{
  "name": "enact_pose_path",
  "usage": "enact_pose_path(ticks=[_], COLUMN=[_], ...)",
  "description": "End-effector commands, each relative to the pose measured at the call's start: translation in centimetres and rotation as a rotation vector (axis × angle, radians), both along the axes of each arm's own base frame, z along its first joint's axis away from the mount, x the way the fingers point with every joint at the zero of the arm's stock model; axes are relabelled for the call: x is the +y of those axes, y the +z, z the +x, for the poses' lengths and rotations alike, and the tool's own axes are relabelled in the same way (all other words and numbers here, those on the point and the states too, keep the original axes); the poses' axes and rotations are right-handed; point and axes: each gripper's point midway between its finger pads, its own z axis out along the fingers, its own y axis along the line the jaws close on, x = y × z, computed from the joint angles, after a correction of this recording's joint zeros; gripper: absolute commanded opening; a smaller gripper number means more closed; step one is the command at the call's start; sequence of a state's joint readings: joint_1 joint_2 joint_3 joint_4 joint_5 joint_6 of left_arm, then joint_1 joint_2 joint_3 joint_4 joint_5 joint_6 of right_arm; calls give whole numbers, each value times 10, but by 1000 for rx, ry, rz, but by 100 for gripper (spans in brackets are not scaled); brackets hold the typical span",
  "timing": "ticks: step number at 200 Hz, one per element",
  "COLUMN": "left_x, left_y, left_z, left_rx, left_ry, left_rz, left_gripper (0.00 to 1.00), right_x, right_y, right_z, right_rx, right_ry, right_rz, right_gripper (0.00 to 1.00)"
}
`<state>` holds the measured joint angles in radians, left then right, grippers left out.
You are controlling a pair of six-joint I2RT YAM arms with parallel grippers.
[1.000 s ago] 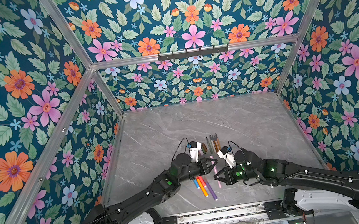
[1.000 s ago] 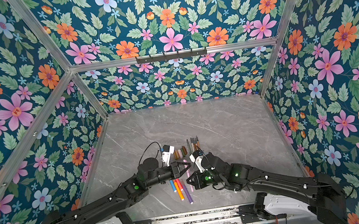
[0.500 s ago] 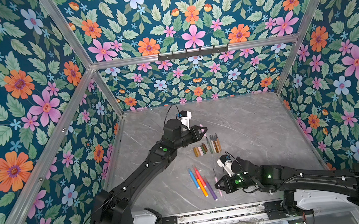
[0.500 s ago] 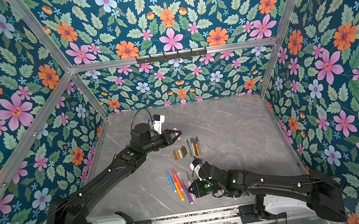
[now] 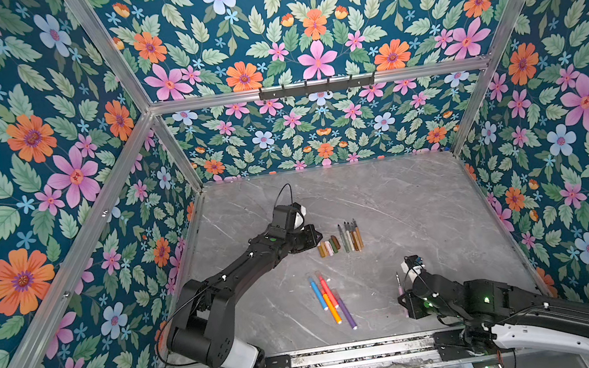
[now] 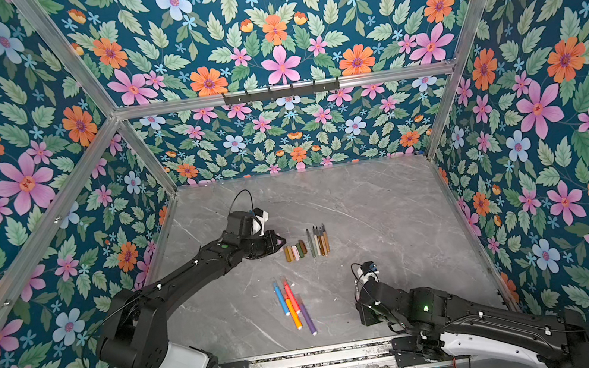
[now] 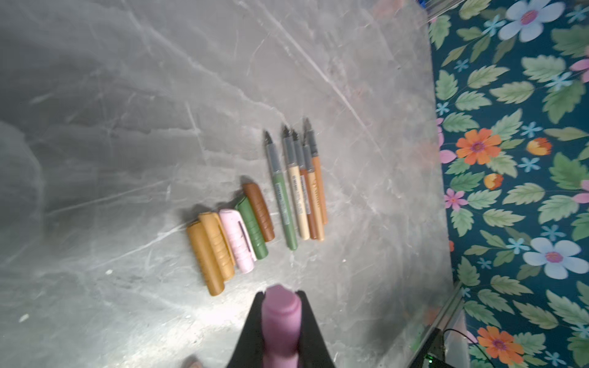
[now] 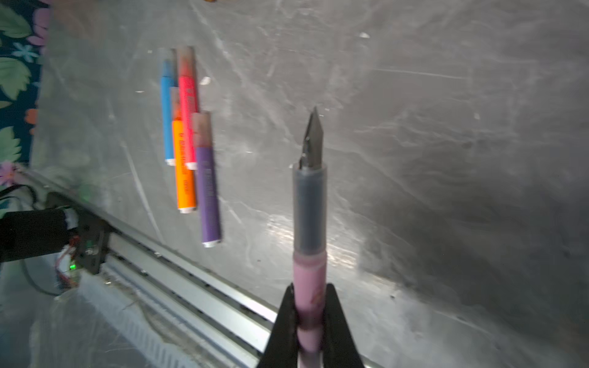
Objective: Open the pen caps
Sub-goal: 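Pull the cap off with the left gripper while the right draws the pen back, then set the lilac cap beside the other caps and open the left gripper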
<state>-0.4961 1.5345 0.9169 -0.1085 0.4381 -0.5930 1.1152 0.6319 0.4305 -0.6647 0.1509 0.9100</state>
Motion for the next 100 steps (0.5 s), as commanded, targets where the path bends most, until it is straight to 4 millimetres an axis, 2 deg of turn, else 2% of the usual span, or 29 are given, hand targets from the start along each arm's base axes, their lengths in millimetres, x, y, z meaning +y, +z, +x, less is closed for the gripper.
enact_pose_path(ticks=[1,68,100], left_x=[8,13,14], left_y=[-17,-52,-62], left_z=[-1,-3,-1], left_rx=[6,70,84], left_ry=[-13,-10,-2], left_rz=[62,94,97], left_gripper=[0,0,0], right_x=[-24,-20,-19], right_y=[-19,-19,-20], right_z=[-1,1,1], right_rx=[-7,-16,-11], right_ry=[-45,-29,-25], right_rz=[-70,-88,-93], right_gripper=[0,0,0])
